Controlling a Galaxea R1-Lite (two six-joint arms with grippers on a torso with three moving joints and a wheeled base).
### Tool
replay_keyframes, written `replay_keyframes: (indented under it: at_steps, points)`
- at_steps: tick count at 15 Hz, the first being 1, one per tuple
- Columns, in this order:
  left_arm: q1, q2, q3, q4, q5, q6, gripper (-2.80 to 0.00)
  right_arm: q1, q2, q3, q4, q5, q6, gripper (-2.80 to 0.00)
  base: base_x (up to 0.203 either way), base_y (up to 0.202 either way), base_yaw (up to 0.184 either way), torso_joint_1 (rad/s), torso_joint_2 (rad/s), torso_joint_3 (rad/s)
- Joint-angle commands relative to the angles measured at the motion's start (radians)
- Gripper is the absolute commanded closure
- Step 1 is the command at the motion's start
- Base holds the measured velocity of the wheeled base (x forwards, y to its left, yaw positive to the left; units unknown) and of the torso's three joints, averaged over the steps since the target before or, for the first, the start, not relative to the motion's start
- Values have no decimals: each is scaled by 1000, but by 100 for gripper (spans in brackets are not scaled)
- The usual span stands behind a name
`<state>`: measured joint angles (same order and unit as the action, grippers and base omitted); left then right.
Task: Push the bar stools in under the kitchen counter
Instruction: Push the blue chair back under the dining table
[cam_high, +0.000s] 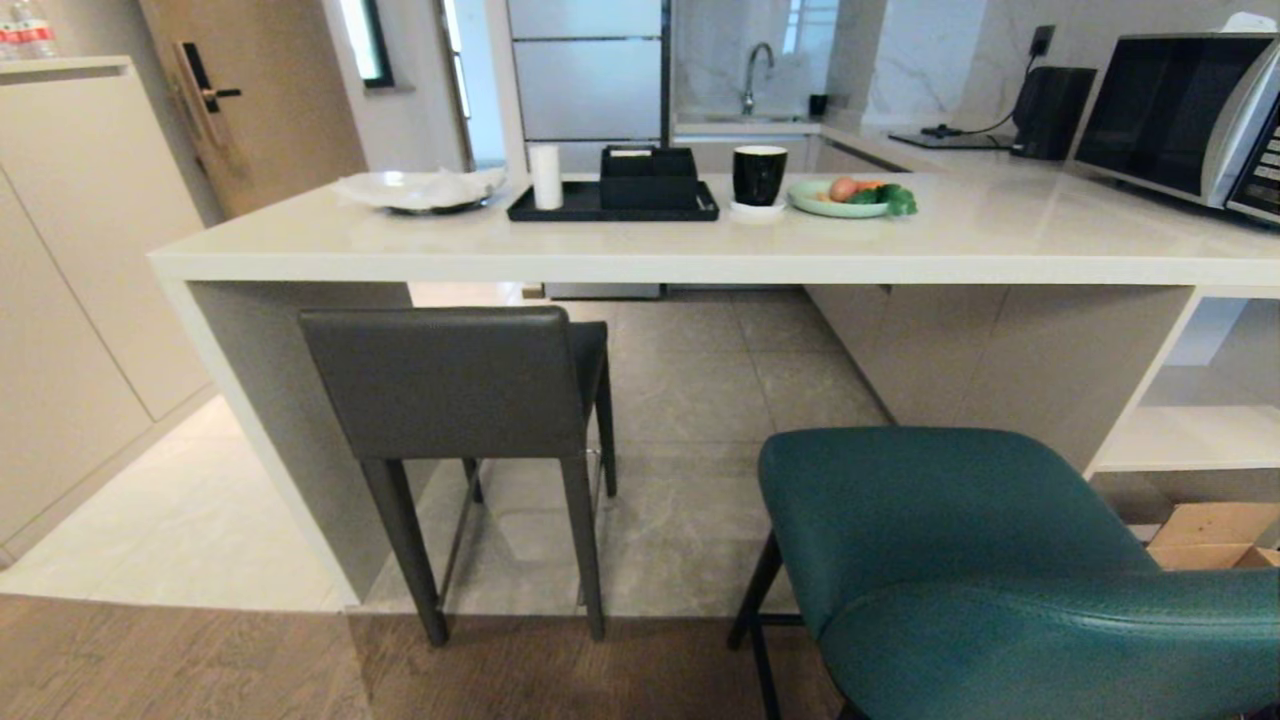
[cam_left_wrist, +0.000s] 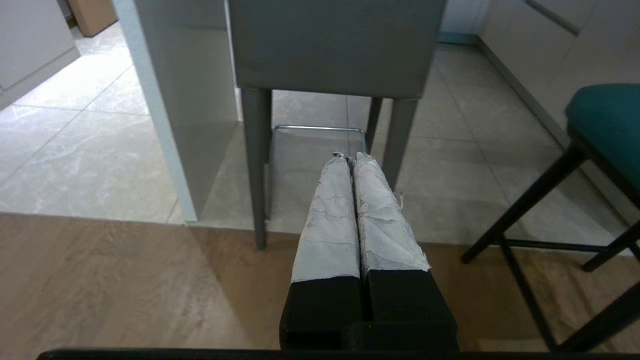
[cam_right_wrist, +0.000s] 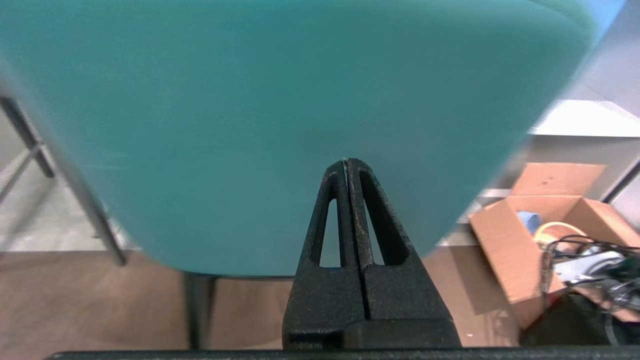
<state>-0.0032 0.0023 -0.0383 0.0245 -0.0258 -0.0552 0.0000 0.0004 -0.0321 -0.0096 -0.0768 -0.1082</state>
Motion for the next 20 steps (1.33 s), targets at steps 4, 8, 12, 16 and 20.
replay_keyframes:
  at_steps: [4, 8, 12, 16, 20]
  points:
    - [0, 1, -1, 2, 0, 0, 0, 0, 0, 0, -1, 0, -2, 0, 0, -194, 1, 8, 1, 2]
    - [0, 1, 0, 2, 0, 0, 0, 0, 0, 0, -1, 0, -2, 0, 0, -193, 1, 1, 2, 2]
    - [0, 1, -1, 2, 0, 0, 0, 0, 0, 0, -1, 0, -1, 0, 0, -194, 1, -2, 3, 1]
    - [0, 1, 0, 2, 0, 0, 0, 0, 0, 0, -1, 0, -1, 0, 0, -195, 2, 3, 0, 3]
    - [0, 1, 0, 2, 0, 0, 0, 0, 0, 0, -1, 0, -1, 0, 0, -194, 1, 4, 4, 3]
